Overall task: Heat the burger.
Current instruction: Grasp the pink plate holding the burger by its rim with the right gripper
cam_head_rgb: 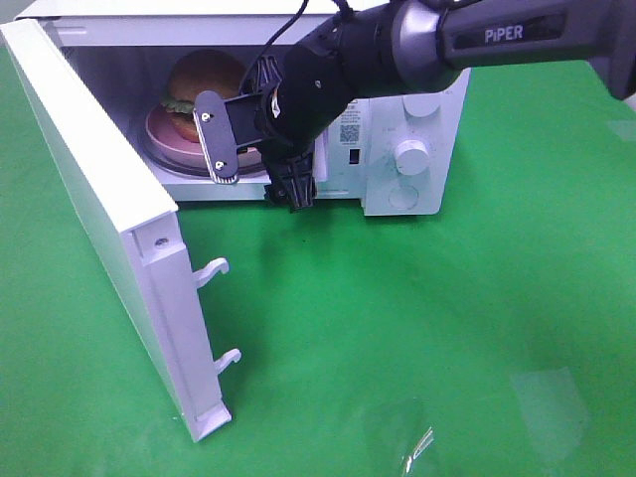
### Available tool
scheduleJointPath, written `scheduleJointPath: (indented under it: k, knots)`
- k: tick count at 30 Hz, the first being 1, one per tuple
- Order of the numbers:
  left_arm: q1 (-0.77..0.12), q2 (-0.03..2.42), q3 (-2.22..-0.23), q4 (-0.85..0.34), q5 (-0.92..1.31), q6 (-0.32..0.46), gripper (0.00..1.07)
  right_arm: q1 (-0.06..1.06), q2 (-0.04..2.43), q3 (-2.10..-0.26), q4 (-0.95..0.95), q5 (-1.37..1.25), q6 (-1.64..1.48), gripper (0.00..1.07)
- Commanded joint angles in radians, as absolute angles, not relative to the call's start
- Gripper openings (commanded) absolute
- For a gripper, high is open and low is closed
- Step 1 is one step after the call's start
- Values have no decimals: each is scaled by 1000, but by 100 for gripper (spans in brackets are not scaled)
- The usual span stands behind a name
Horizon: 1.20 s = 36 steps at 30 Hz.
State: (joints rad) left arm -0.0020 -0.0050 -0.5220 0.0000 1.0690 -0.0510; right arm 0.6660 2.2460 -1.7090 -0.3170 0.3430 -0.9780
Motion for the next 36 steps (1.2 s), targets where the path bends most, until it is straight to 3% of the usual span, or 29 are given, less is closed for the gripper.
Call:
scheduleJointPath:
  k: [1,19,24,25,26,27,29,30,31,32,33,34,35,36]
  knots:
    - [1,-21,-519,0,1071,-47,100,663,2290,-1766,-310,347,-966,92]
    - [1,-21,-519,0,1071,-47,100,663,2406,-1912,-263,352,-966,90]
    - [1,-21,-519,0,1071,-47,100,663,2432,-1922,-219,345,-971,85]
    - [1,-21,-519,0,1071,-47,100,663,2433,-1922,-211,347,-973,78]
    - [1,-21,-519,0,1071,-47,100,663,2433,-1922,-211,347,-973,78]
    - [1,-21,-519,0,1071,-47,100,663,2433,-1922,-210,343,-973,68]
    - [1,-21,-519,0,1071,-47,100,664,2433,-1922,-210,341,-973,65]
    - [1,-21,-519,0,1071,-47,100,664,2433,-1922,-201,339,-973,53]
    - [1,-21,-519,0,1071,-47,100,664,2433,-1922,-201,339,-973,53]
    - [1,-21,-519,0,1071,-47,100,664,2433,-1922,-163,339,-973,41]
    - [1,-21,-519,0,1071,-47,100,664,2433,-1922,-163,339,-973,41]
    - [1,-21,-519,0,1071,-47,100,667,2433,-1922,-129,339,-973,27]
    - [1,-21,-519,0,1071,-47,100,667,2433,-1922,-121,339,-973,20]
    - [1,-21,-519,0,1071,-47,100,667,2433,-1922,-121,339,-973,20]
